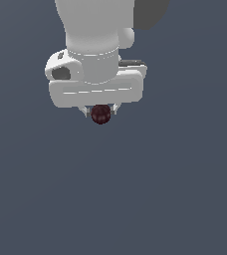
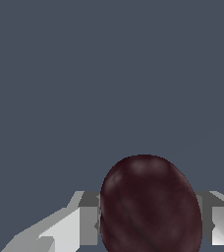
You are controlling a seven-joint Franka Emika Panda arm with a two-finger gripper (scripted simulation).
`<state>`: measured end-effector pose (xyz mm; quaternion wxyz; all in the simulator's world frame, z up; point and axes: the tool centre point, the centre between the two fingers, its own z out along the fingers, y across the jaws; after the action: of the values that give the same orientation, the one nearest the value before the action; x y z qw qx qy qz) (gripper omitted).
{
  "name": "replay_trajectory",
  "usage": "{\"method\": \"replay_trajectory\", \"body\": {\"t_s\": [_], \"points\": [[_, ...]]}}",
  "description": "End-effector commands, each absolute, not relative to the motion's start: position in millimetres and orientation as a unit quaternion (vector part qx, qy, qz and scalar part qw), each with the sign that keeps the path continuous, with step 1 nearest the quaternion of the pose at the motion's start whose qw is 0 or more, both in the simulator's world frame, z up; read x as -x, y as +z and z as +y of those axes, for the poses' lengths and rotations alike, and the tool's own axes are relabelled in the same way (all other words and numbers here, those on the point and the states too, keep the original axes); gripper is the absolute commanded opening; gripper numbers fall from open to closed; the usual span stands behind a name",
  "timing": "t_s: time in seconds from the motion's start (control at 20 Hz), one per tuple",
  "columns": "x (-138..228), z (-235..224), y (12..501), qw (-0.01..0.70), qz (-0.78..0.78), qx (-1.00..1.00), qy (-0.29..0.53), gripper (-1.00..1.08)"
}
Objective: Pick up the object and move it to a goal position.
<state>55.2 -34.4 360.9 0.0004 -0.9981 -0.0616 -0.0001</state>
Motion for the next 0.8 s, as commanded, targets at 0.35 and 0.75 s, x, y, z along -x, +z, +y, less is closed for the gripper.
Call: {"method": "replay_trajectory", "body": {"t_s": [0.35, 0.75], "points": [[-65, -52, 415, 0.0, -0.062, 0.998, 0.0, -1.0], [-69, -57, 431, 0.0, -0.062, 0.998, 0.0, -1.0]]}}
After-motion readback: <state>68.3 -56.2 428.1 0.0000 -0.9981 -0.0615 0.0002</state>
